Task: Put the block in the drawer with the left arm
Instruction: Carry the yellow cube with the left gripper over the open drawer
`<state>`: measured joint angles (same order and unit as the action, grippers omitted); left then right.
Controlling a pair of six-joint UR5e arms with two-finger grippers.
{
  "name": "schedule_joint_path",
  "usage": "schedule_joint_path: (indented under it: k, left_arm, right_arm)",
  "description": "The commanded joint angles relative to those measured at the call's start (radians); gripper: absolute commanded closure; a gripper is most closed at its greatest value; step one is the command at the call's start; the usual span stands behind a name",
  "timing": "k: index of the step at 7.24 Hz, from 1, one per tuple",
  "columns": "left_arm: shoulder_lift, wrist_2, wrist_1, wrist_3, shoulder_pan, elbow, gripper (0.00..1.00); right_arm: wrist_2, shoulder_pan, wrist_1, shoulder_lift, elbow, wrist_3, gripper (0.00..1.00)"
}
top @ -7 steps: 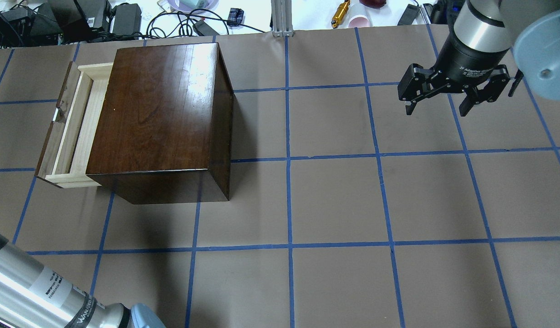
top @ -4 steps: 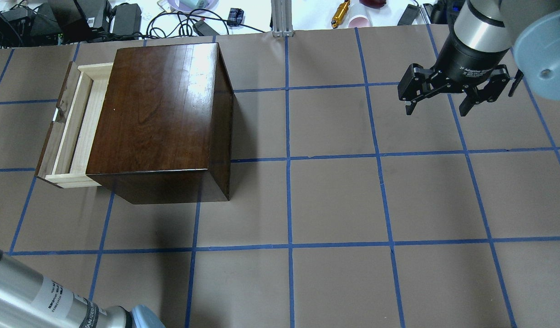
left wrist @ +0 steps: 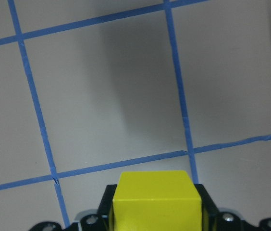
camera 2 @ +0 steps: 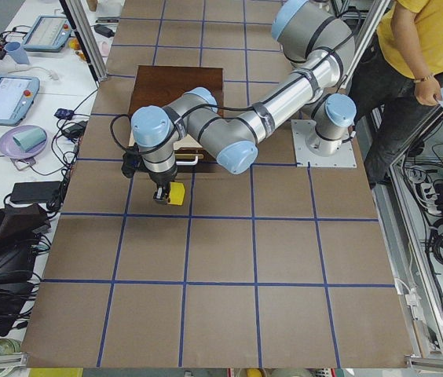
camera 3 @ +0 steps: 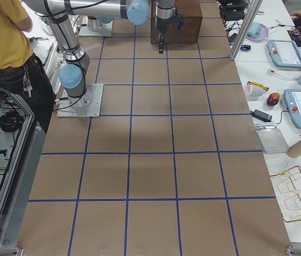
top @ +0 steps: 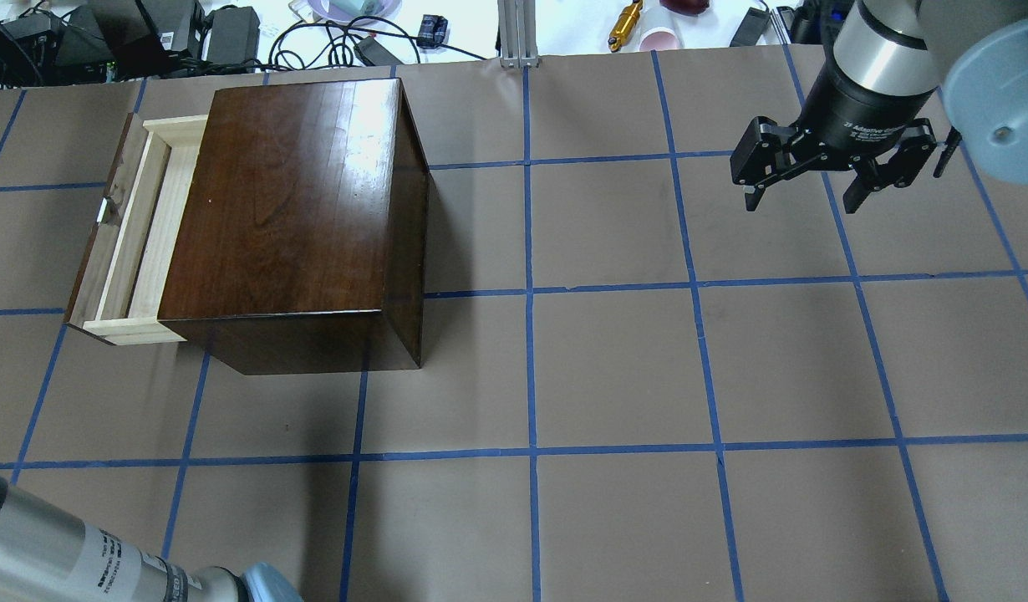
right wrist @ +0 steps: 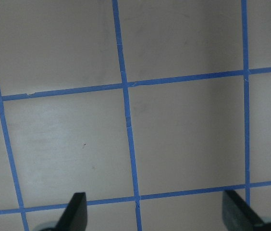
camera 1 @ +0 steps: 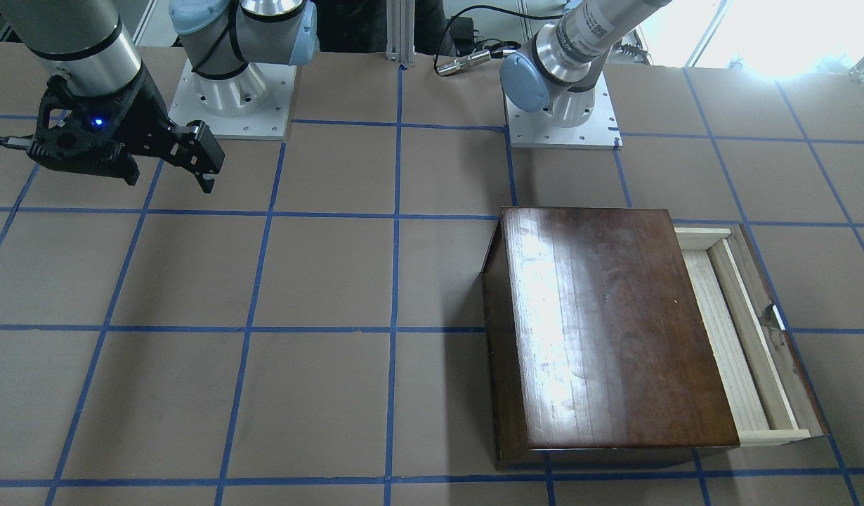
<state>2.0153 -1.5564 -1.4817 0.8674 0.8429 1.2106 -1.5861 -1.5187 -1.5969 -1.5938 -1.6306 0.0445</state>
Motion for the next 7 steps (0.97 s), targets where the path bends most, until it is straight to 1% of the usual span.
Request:
schedule_joint_path:
  k: [1, 4, 6, 7]
  left_arm:
    - [-0.065, 0.010, 0.001, -0.121, 0.073, 0.070, 0.62]
    - [-0.102, 0.013, 0.001, -0.316, 0.206, 0.119, 0.62]
    - [-0.121, 0.042, 0.014, -0.408, 0.252, 0.170, 0.63]
    - [-0.128, 0.041, 0.021, -0.450, 0.271, 0.200, 0.64]
  right_arm:
    - [0.000, 0.000, 0.000, 0.000, 0.000, 0.000, 0.00]
    - [0.000, 0.000, 0.000, 0.000, 0.000, 0.000, 0.00]
    - [0.000, 0.000, 0.000, 0.000, 0.000, 0.000, 0.00]
    - [0.000, 0.000, 0.000, 0.000, 0.000, 0.000, 0.00]
